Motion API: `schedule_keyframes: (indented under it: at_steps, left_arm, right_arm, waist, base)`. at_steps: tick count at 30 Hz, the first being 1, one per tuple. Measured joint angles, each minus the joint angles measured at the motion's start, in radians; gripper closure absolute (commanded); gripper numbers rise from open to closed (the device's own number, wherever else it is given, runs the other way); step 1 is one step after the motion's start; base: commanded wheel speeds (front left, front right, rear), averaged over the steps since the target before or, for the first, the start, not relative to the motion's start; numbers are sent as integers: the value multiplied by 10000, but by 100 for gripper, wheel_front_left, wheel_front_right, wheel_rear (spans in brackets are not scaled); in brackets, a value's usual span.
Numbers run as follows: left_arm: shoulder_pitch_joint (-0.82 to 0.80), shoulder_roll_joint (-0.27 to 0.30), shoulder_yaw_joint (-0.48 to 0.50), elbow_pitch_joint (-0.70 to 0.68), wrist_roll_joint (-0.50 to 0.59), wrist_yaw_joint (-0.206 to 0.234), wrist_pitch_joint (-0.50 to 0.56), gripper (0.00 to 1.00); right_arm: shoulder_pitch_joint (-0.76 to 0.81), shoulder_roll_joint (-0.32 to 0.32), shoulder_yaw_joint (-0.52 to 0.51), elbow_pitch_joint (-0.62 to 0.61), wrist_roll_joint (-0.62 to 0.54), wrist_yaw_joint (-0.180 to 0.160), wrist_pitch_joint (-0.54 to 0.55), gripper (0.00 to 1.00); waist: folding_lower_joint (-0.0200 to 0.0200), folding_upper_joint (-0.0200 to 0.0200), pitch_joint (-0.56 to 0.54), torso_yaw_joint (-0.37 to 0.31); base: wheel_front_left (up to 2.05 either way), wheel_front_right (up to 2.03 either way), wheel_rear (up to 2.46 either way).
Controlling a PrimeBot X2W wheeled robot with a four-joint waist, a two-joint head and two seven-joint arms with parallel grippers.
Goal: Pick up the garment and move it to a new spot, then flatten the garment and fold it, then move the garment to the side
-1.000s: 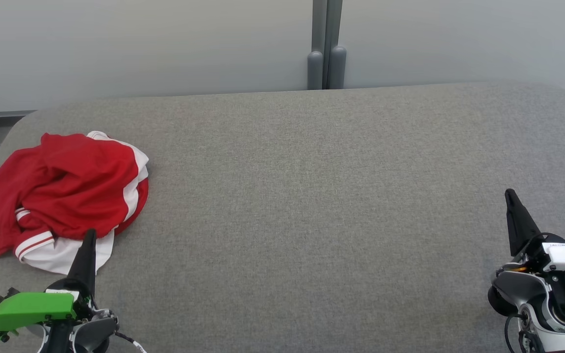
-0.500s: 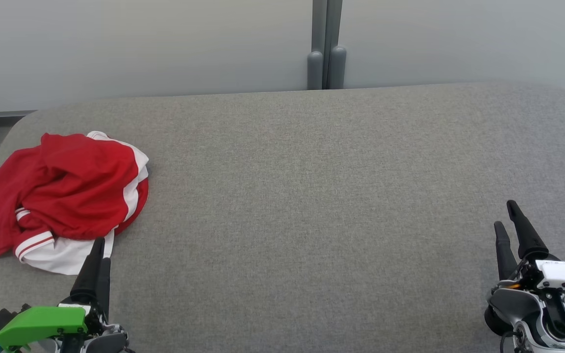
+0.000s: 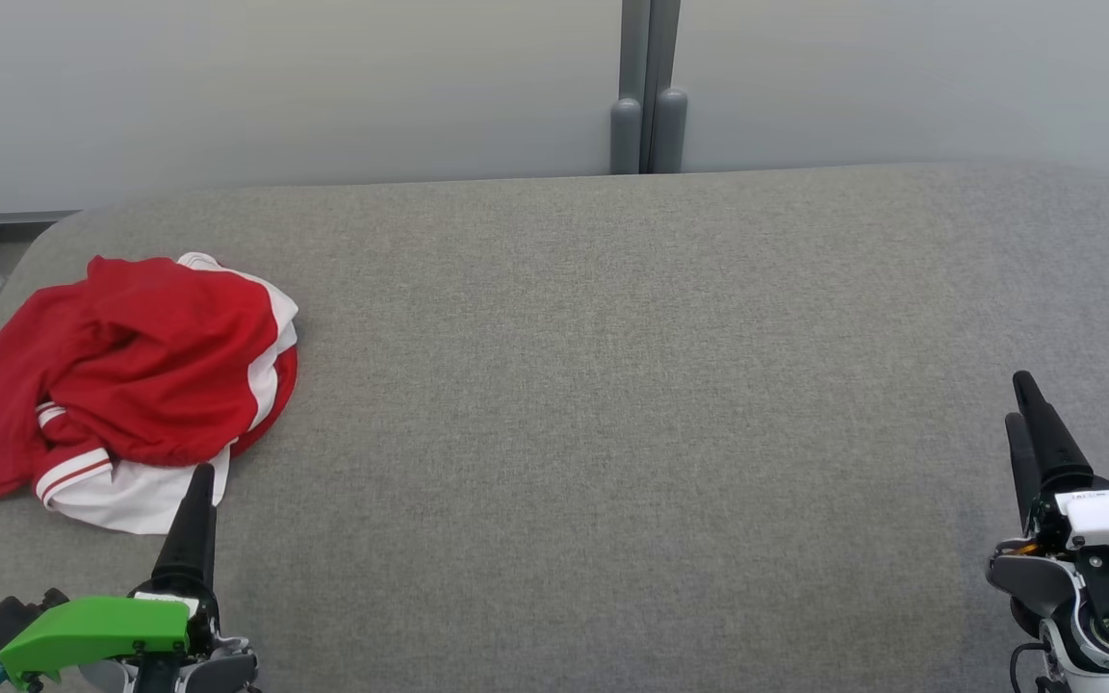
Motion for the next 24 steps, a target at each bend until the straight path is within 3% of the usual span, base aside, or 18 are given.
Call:
schedule_keyframes:
  at_steps: [11, 24]
  left_arm:
    - [-40, 468, -487, -38, 1988, 23, -359, 0]
    - [-205, 541, -963, -418, 4251, 224, -761, 0]
  right_arm:
    - [3, -165, 694, -493, -2341, -410, -391, 0]
    - [74, -238, 1289, -704, -4211, -759, -788, 0]
  waist:
    - [0, 0, 24, 52]
    - [0, 0, -14, 91]
  base:
    - [0, 0, 0]
    - [0, 0, 0]
